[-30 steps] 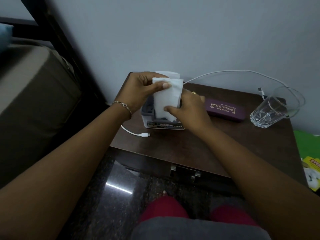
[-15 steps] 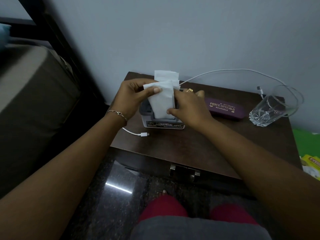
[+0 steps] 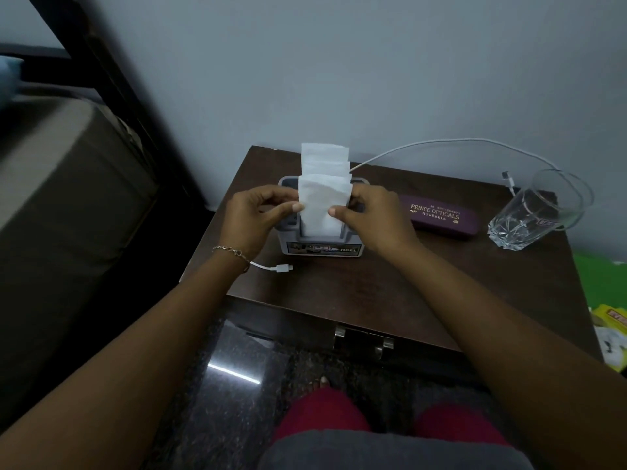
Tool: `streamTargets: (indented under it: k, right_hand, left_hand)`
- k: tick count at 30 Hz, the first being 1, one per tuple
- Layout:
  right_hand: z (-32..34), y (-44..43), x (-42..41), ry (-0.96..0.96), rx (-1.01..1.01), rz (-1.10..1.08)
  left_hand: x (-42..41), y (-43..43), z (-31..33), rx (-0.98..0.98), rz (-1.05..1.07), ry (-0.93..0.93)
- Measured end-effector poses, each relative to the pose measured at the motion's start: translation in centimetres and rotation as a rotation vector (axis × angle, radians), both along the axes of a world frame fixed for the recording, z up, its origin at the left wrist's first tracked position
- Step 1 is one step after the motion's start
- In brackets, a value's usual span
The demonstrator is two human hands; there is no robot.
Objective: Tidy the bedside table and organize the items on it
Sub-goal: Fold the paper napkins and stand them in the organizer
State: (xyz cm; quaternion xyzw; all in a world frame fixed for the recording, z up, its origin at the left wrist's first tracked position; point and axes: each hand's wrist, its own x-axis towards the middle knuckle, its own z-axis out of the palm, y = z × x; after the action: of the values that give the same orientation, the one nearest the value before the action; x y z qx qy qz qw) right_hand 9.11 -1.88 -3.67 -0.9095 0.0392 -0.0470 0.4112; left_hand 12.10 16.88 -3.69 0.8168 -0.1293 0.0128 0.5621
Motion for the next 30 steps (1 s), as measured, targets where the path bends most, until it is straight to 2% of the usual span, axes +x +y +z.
streamTargets:
  k: [5,8,13,18,24,27,30]
  right_hand:
    - [0.6,0.0,0.3,-0.048,0.039,-0.019]
    - [0.4,0.1,0.6,-0.054,0.007,-0.021]
    - [0.0,0.0,0.4,-0.040,0.101,-0.048]
    - [-0.2,0.3,0.5,-0.054,0.081,-0.048]
    - [-0.1,0.5,0.6,-0.057,0.146,-0.077]
    - [0.1,0.3,-0.2,-0.098,0.294,-0.133]
    - [0.1,-0.5,-1.7,-0.219,0.402,-0.295]
  left_hand:
    - [0.2,-0.9,0.5,-0.047,0.066,0.009]
    - [0.5,-1.1,0.3,-0.013,0.080,0.019]
    - [0.6,-1.4,0.1,-0.014,0.100,0.005]
    - [0.6,-1.5,0.1,0.014,0.129,-0.028]
    - [0.6,-1.8,-0.2,-0.001,0.124,-0.019]
    - [0.0,-1.6,-0.1,-0.114,0.201,-0.013]
    - [-0.7,-1.0,-0.7,-0.239,0.351,0.026]
